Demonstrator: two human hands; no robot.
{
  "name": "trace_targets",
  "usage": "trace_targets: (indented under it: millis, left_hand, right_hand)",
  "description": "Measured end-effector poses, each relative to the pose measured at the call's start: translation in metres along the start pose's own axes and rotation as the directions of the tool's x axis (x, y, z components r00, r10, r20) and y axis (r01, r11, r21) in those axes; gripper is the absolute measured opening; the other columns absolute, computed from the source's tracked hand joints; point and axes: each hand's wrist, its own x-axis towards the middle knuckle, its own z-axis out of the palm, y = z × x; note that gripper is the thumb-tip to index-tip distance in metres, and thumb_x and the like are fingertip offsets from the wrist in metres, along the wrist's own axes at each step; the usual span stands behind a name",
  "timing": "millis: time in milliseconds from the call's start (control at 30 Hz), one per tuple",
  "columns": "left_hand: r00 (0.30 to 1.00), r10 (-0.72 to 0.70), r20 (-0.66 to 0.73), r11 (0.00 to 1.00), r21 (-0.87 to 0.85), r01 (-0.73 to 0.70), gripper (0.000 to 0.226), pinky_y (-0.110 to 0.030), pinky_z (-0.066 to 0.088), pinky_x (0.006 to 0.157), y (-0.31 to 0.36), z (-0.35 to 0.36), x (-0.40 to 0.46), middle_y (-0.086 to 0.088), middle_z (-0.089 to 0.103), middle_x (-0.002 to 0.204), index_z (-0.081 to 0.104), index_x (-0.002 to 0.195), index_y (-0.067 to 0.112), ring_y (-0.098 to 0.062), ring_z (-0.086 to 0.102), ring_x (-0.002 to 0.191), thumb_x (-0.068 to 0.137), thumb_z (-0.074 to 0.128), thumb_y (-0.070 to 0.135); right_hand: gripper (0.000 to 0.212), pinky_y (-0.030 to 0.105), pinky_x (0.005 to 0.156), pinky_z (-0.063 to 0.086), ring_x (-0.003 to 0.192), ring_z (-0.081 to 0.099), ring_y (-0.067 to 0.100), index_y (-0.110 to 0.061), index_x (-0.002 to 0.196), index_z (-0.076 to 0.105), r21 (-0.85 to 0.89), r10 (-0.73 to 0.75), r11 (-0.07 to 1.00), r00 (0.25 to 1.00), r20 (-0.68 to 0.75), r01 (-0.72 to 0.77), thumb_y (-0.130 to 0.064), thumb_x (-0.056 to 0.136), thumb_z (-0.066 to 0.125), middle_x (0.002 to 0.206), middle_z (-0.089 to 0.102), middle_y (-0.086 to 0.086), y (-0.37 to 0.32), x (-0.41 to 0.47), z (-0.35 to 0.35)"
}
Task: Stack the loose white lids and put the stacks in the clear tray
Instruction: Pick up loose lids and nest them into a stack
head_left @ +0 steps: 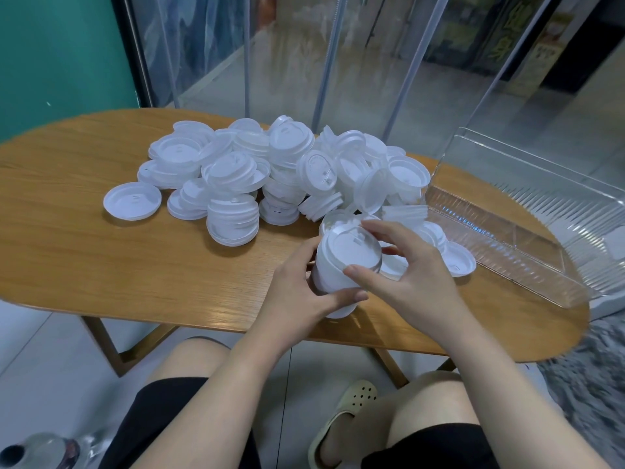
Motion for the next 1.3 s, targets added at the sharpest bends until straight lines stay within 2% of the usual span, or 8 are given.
trace_targets:
  millis: [267, 467, 533, 667, 900, 1033, 1133, 1300]
  left_hand:
    - [1.000, 0.014, 0.012, 1.000, 0.006, -0.014, 0.080, -0.020, 0.055, 0.090, 0.000, 0.000, 0.000, 0.018, 0.069, 0.123, 0.057, 0.135, 0.040, -0.003, 0.064, 0.115, 0.065, 0.094, 0.042]
    - [1.000, 0.024, -0.001, 0.999, 0.023, -0.024, 0.080, -0.011, 0.049, 0.089, -0.001, 0.000, 0.001, 0.024, 0.066, 0.125, 0.057, 0.135, 0.041, 0.003, 0.060, 0.118, 0.064, 0.096, 0.038]
    - [1.000, 0.015, -0.004, 1.000, 0.025, -0.015, 0.081, -0.010, 0.048, 0.088, -0.002, -0.001, 0.001, 0.024, 0.066, 0.125, 0.057, 0.134, 0.042, 0.004, 0.060, 0.116, 0.063, 0.096, 0.039]
    - [1.000, 0.010, 0.002, 1.000, 0.026, -0.010, 0.081, -0.009, 0.049, 0.087, -0.002, -0.001, 0.001, 0.024, 0.066, 0.124, 0.057, 0.134, 0.042, 0.004, 0.060, 0.115, 0.063, 0.096, 0.038]
    - [1.000, 0.011, 0.007, 1.000, 0.028, -0.011, 0.080, -0.008, 0.048, 0.086, -0.002, -0.001, 0.000, 0.024, 0.065, 0.125, 0.057, 0.134, 0.042, 0.006, 0.059, 0.115, 0.064, 0.096, 0.036]
    - [1.000, 0.013, 0.014, 0.999, 0.030, -0.014, 0.082, -0.009, 0.048, 0.089, -0.002, -0.002, 0.000, 0.024, 0.065, 0.127, 0.057, 0.135, 0.042, 0.005, 0.058, 0.118, 0.063, 0.095, 0.040]
    - [1.000, 0.010, 0.016, 1.000, 0.025, -0.011, 0.082, -0.008, 0.048, 0.087, 0.000, -0.001, -0.001, 0.025, 0.064, 0.126, 0.056, 0.134, 0.043, 0.005, 0.058, 0.118, 0.061, 0.094, 0.044]
    - [1.000, 0.006, 0.013, 0.999, 0.038, -0.007, 0.079, -0.006, 0.046, 0.086, 0.000, -0.002, -0.001, 0.028, 0.063, 0.125, 0.055, 0.131, 0.048, 0.009, 0.056, 0.116, 0.063, 0.095, 0.042]
  right_hand:
    - [0.068, 0.017, 0.103, 0.044, 0.128, 0.054, 0.000, -0.026, 0.137, 0.061, -0.035, -0.020, 0.999, 1.000, 0.016, 0.021, -0.048, 0.078, 0.086, 0.131, 0.063, -0.019, 0.001, -0.001, 0.003]
    - [0.059, 0.007, 0.096, 0.039, 0.119, 0.051, -0.014, -0.034, 0.132, 0.060, -0.025, 0.045, 0.999, 0.990, -0.135, -0.049, -0.067, 0.083, 0.059, 0.130, 0.058, -0.029, 0.034, 0.003, -0.018]
    - [0.059, 0.016, 0.105, 0.040, 0.119, 0.049, -0.012, -0.025, 0.134, 0.061, -0.172, 0.047, 0.982, 0.981, -0.188, -0.080, -0.058, 0.086, 0.070, 0.130, 0.058, -0.020, 0.057, 0.010, -0.030]
    - [0.069, 0.046, 0.118, 0.036, 0.139, 0.046, 0.020, -0.016, 0.140, 0.057, -0.437, 0.101, 0.887, 0.986, -0.133, -0.150, -0.045, 0.082, 0.080, 0.145, 0.056, -0.001, 0.091, 0.020, -0.045]
    - [0.055, 0.043, 0.115, 0.026, 0.141, 0.044, 0.016, -0.025, 0.133, 0.066, -0.581, 0.135, 0.805, 0.991, -0.020, -0.121, -0.047, 0.085, 0.080, 0.146, 0.055, -0.007, 0.096, 0.028, -0.048]
    - [0.048, 0.045, 0.110, 0.031, 0.133, 0.050, 0.016, -0.027, 0.132, 0.067, -0.618, 0.154, 0.778, 0.988, 0.010, -0.115, -0.050, 0.091, 0.069, 0.137, 0.063, -0.009, 0.101, 0.031, -0.048]
    - [0.029, 0.042, 0.102, 0.035, 0.119, 0.058, 0.021, -0.025, 0.125, 0.070, -0.581, 0.115, 0.809, 0.993, 0.003, -0.092, -0.039, 0.100, 0.061, 0.122, 0.070, -0.006, 0.103, 0.030, -0.048]
    - [0.020, 0.041, 0.075, 0.050, 0.081, 0.062, 0.020, -0.019, 0.106, 0.069, -0.350, 0.111, 0.927, 0.990, -0.087, -0.135, -0.037, 0.103, 0.058, 0.086, 0.069, -0.002, 0.086, 0.024, -0.044]
